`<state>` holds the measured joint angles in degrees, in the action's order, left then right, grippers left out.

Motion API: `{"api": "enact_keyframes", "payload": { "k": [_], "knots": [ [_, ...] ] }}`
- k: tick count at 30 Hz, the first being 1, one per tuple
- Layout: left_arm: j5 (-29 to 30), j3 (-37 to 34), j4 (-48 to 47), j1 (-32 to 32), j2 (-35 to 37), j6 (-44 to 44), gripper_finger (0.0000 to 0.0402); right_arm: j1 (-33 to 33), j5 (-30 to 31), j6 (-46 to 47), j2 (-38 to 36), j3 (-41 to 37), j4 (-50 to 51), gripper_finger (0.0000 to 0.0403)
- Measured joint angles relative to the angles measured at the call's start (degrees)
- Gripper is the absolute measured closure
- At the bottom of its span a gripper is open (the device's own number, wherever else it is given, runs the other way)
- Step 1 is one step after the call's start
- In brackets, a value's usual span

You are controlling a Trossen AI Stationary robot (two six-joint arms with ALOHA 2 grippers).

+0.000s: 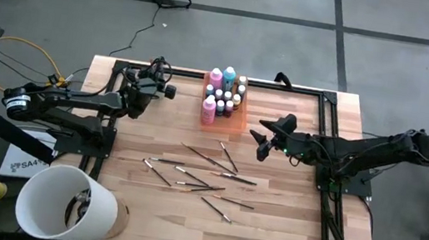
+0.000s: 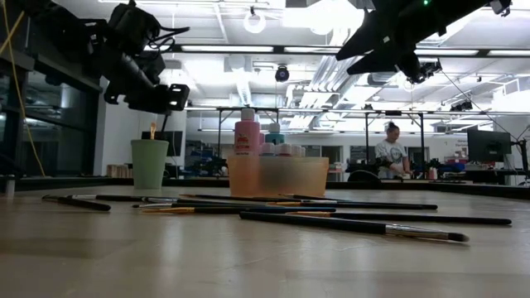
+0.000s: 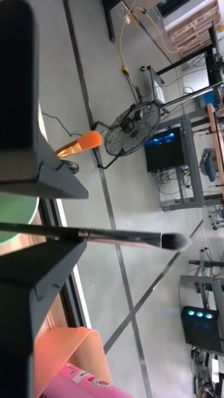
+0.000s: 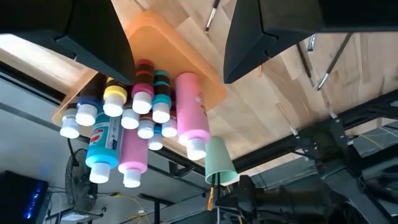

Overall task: Pick & Place Paint Supplies
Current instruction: Put the white paintbrush into the cup

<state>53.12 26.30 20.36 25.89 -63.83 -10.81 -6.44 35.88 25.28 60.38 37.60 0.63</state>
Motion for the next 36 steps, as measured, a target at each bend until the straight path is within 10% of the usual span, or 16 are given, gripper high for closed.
{"api": "enact_keyframes", "payload": {
  "k": [10,25,36],
  "knots": [
    [0.2,0.0,0.0,0.0,0.0,0.0,0.0185,0.0,-1.6,0.0,0.0,0.0,0.0,0.0165],
    [1.0,2.2,1.0,0.0,1.9,1.6,0.0176,0.0,-1.9,-1.0,0.0,0.0,0.7,0.0165],
    [-19.8,6.7,0.5,0.0,6.6,8.0,0.0176,0.1,-16.2,-5.5,0.0,0.1,1.5,0.0165]
  ]
}}
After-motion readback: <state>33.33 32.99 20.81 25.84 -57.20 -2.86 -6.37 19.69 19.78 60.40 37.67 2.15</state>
